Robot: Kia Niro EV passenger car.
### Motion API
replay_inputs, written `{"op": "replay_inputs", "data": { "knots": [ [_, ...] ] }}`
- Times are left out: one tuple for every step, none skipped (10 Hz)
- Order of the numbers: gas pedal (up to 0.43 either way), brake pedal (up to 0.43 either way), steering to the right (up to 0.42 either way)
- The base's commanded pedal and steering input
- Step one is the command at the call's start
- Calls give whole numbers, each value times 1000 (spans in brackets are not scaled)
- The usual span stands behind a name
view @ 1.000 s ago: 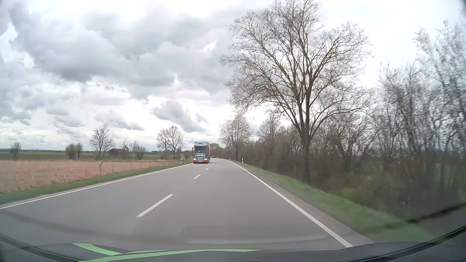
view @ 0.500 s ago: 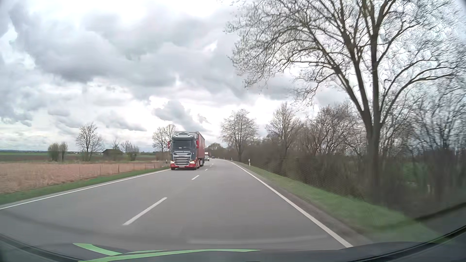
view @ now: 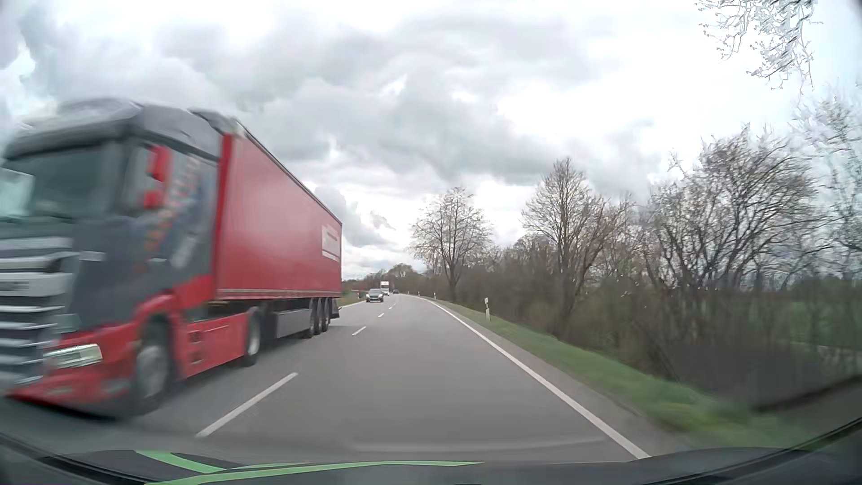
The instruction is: Follow the waypoints while adhering to traffic rules and regulations
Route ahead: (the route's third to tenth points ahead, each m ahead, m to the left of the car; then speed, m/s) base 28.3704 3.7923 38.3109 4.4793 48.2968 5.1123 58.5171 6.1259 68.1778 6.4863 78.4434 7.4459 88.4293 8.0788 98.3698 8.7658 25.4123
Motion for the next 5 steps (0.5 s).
{"op": "replay_inputs", "data": {
  "knots": [
    [240, 0, -5],
    [240, 0, -4],
    [240, 0, -4],
    [240, 0, -4],
    [240, 0, -3]
  ]
}}
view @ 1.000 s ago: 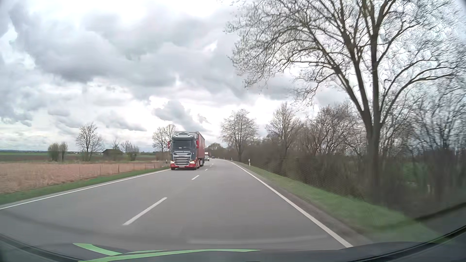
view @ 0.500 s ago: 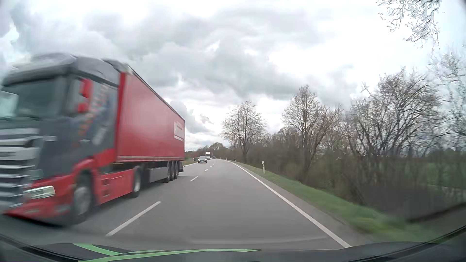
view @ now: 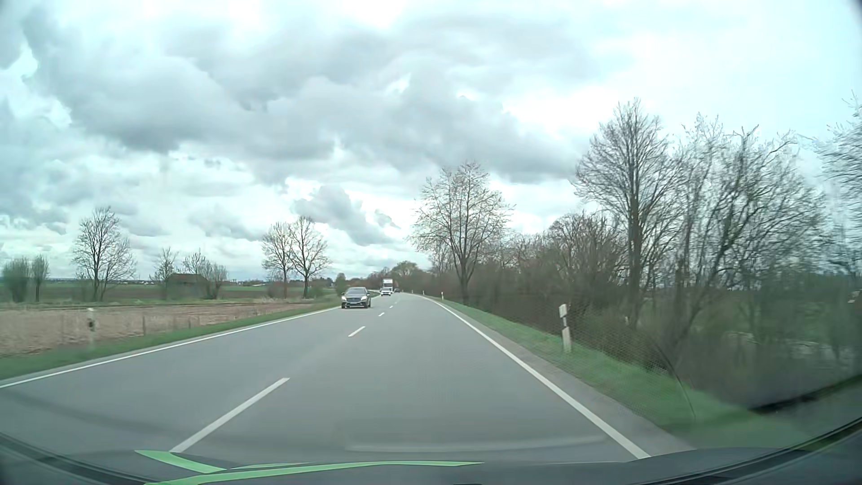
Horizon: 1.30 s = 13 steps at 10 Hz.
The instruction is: Follow the waypoints while adhering to traffic rules and regulations
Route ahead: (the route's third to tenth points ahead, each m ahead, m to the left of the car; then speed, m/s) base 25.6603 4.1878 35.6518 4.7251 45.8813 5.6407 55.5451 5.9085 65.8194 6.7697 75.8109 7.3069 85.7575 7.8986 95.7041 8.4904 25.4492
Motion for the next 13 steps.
{"op": "replay_inputs", "data": {
  "knots": [
    [240, 0, -3],
    [240, 0, -3],
    [240, 0, -3],
    [240, 0, -3],
    [240, 0, -3],
    [240, 0, -3],
    [240, 0, -3],
    [240, 0, -3],
    [240, 0, -3],
    [240, 0, -3],
    [240, 0, -3],
    [240, 0, -3],
    [240, 0, -3]
  ]
}}
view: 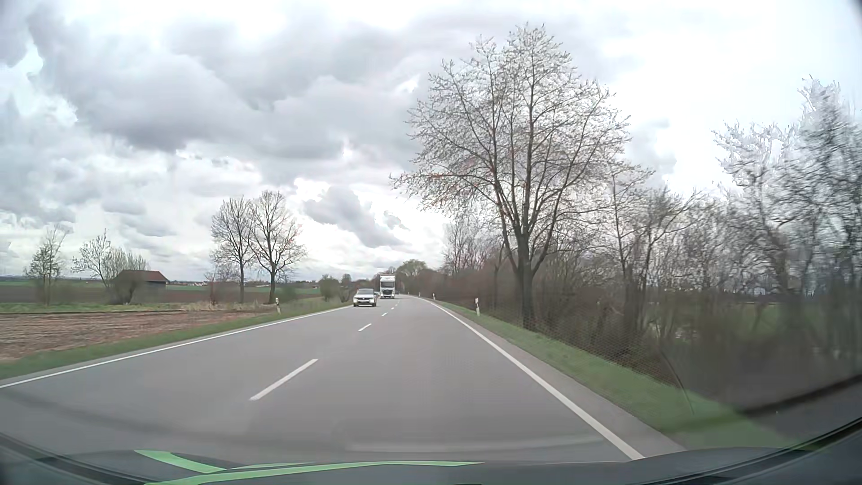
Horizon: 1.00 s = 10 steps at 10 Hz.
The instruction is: Follow the waypoints while adhering to traffic rules and regulations
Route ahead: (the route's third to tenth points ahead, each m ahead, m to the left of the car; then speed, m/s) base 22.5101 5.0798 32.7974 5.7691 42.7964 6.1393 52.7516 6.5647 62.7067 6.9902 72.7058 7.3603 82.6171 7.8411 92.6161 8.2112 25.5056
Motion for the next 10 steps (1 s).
{"op": "replay_inputs", "data": {
  "knots": [
    [240, 0, -3],
    [240, 0, -3],
    [240, 0, -3],
    [240, 0, -3],
    [240, 0, -3],
    [240, 0, -3],
    [240, 0, -3],
    [240, 0, -3],
    [240, 0, -3],
    [240, 0, -3]
  ]
}}
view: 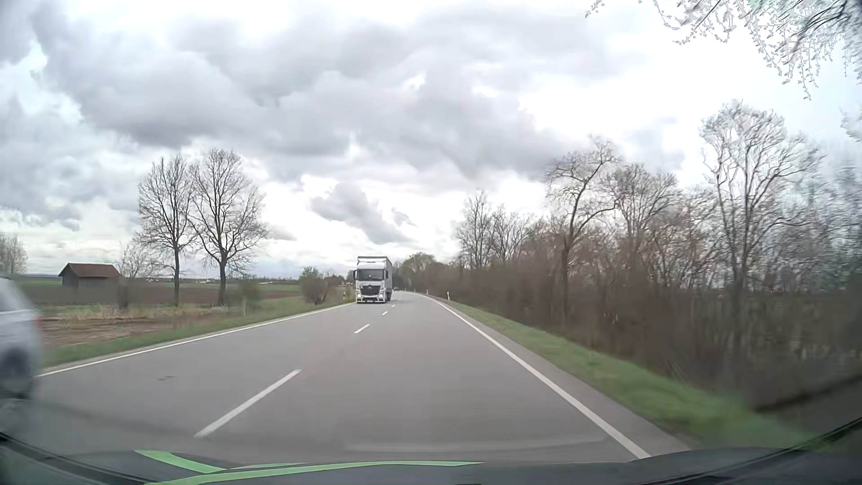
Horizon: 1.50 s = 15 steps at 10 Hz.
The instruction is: Follow the waypoints while adhering to traffic rules and regulations
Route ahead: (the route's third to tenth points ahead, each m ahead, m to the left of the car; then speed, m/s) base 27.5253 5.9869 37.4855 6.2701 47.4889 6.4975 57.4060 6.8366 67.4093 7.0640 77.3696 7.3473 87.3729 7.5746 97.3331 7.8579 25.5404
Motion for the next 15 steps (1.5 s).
{"op": "replay_inputs", "data": {
  "knots": [
    [240, 0, -3],
    [240, 0, -3],
    [240, 0, -3],
    [240, 0, -3],
    [240, 0, -3],
    [240, 0, -3],
    [240, 0, -2],
    [240, 0, -3],
    [240, 0, -3],
    [240, 0, -2],
    [240, 0, -1],
    [240, 0, -1],
    [240, 0, -1],
    [240, 0, -1],
    [240, 0, -1]
  ]
}}
